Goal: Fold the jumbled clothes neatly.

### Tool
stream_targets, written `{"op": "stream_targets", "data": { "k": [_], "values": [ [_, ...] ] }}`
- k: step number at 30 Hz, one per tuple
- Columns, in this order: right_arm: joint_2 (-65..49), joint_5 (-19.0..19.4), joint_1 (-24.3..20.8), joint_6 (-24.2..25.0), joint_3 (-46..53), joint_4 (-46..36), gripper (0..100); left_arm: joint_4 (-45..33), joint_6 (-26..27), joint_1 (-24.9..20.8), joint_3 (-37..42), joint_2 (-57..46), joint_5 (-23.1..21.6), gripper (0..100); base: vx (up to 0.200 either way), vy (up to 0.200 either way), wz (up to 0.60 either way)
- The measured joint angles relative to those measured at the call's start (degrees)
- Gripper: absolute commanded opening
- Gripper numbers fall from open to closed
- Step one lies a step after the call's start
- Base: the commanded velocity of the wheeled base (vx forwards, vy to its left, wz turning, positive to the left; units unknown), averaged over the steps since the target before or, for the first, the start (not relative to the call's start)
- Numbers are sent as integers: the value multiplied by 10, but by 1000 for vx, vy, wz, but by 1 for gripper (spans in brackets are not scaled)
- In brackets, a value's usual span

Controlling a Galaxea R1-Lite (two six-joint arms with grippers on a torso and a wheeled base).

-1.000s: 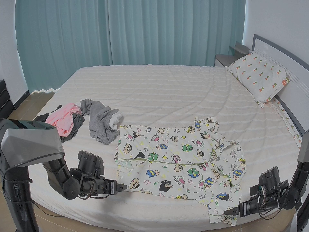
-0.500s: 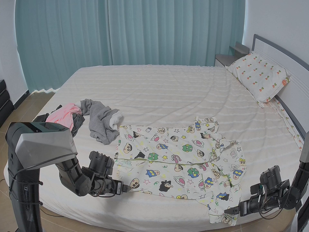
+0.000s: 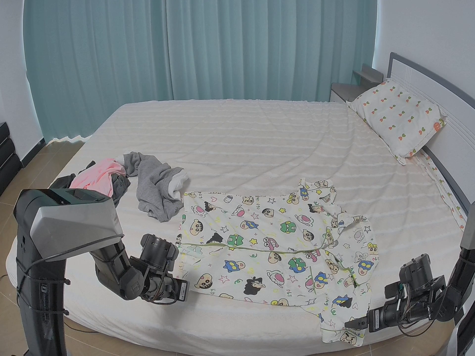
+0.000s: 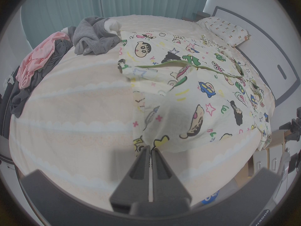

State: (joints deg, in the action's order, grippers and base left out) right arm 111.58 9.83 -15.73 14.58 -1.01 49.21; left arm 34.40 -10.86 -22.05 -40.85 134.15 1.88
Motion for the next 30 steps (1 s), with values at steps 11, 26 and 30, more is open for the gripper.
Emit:
{"op": "stream_targets", "data": {
  "k": [11,26,30],
  "values": [
    [1,0,-1,0,0,-3,100,-149,0,0,16,-55,0,0,0,0,0],
    [3,-1,-12,0,0,-7,100,-204,1,0,23,-87,2,0,0,0,0],
    [3,-1,-15,0,0,-19,100,-205,1,-3,31,-89,2,0,0,0,0]
  ]
}}
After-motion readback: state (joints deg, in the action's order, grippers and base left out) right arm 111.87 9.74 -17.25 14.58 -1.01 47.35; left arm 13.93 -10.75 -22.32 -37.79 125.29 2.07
